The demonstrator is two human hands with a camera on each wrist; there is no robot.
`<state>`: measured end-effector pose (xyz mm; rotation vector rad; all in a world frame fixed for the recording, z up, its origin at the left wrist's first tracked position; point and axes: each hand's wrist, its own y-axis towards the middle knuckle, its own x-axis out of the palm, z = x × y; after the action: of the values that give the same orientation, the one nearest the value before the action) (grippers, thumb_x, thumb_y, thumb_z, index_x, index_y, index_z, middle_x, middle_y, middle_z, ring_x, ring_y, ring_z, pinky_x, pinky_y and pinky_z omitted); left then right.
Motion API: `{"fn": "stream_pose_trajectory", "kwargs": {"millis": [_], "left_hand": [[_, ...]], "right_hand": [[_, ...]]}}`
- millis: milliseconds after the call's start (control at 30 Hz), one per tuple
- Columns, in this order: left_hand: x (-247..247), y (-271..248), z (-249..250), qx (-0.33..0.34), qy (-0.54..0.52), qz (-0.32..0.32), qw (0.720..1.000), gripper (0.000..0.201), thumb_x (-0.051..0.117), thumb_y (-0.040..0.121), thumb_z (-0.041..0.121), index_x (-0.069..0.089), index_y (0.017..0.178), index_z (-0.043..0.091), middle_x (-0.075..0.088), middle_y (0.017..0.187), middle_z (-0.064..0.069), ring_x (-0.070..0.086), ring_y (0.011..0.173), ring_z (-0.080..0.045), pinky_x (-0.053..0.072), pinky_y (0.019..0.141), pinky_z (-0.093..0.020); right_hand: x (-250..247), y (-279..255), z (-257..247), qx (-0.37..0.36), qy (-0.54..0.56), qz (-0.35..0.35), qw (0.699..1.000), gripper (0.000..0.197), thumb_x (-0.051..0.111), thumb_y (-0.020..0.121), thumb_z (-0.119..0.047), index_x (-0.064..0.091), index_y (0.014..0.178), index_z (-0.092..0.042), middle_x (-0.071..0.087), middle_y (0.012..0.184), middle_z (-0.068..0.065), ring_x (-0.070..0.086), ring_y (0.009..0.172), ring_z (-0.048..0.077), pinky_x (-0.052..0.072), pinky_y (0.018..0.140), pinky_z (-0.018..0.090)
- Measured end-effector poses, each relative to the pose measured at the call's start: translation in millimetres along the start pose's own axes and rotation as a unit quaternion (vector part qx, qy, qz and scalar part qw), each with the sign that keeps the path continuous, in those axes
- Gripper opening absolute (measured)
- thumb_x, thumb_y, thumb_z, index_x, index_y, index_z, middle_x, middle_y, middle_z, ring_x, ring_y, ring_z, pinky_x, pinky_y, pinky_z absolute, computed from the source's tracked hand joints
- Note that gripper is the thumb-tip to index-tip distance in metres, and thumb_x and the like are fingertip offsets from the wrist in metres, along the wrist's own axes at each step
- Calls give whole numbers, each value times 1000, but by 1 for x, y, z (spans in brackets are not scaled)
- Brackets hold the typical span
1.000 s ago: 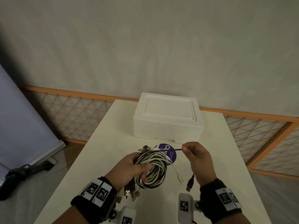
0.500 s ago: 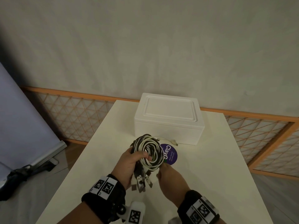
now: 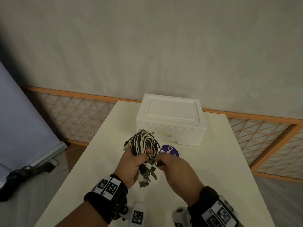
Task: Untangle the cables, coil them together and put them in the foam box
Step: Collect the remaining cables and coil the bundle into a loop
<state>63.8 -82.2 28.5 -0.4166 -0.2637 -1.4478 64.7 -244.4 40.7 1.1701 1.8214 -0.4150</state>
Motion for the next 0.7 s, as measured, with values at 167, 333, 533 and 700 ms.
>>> {"fn": "stream_pose_trajectory", "kwargs": {"millis": [167,333,533,700], "left_hand": [[1,-5,-3,13,24,-68,997,48,60,67,-9,59,112,8,71,102,-16,68,95,-28,55,76,-31],[-2,-5,-1,16,27,-97,995,56,60,66,-11,54,118,7,68,108,-21,67,99,-31,55,83,-37],[-2,-3,1,18,19,-107,994,57,63,62,-8,52,116,5,69,102,-16,67,96,-27,56,79,-32],[-3,-2,0,23,107,-115,987,56,60,69,-9,50,120,11,65,108,-21,64,99,-28,54,87,-42]], "right_hand": [[-5,2,-4,89,172,42,980,22,69,84,-11,58,84,-30,66,78,-17,63,80,-5,47,70,9],[1,1,-8,89,236,74,965,21,72,81,-7,65,80,-27,69,92,-11,66,94,1,56,80,26],[-1,5,-14,116,295,74,946,24,73,79,-3,68,75,-26,71,82,-1,69,93,14,58,77,35],[-4,8,-17,177,376,102,904,17,75,75,3,69,74,-13,72,73,5,70,74,17,52,62,24]]}}
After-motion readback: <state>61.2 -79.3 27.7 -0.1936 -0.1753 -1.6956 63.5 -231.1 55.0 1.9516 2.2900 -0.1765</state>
